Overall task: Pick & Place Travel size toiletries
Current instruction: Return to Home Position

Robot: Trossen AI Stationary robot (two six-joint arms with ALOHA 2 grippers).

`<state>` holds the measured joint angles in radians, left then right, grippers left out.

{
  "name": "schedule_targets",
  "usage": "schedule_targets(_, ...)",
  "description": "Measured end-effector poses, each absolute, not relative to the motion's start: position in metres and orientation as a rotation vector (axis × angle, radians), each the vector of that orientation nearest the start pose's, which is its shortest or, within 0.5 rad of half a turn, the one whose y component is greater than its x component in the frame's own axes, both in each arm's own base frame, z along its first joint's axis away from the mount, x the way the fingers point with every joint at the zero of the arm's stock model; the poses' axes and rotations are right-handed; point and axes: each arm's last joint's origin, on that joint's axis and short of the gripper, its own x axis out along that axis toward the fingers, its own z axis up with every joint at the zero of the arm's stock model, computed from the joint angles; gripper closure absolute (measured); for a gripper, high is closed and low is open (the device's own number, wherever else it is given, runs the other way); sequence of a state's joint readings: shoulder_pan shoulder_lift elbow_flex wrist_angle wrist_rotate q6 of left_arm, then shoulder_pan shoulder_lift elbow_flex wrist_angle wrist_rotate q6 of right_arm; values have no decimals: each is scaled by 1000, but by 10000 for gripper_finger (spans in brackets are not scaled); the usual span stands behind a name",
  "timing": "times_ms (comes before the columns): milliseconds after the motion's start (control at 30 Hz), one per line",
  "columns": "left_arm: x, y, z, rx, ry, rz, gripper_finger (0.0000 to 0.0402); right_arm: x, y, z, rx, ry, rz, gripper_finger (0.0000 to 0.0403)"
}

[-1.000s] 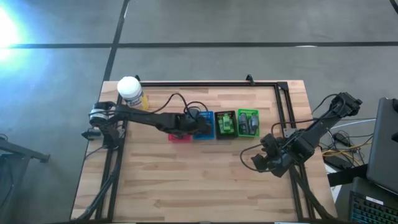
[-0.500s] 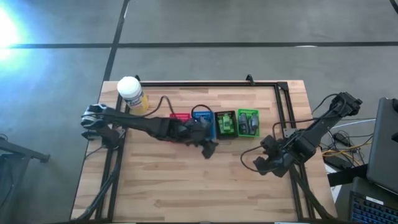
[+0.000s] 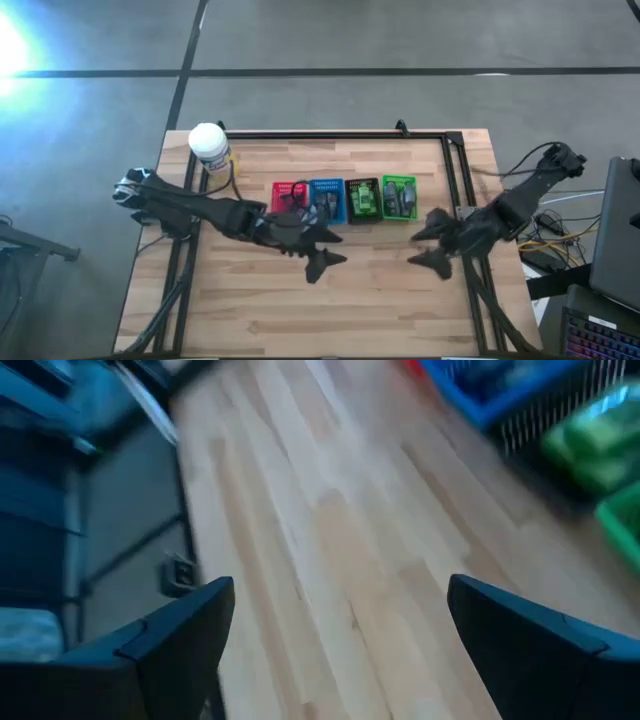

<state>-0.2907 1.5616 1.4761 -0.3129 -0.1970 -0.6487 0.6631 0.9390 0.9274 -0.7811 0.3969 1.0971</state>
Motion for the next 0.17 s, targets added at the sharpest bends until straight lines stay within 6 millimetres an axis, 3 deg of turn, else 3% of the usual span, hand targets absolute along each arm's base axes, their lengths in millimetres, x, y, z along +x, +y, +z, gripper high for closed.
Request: schedule_targets(167, 334, -86, 369, -493, 342, -21, 138, 115, 71, 321, 650, 590, -74, 39)
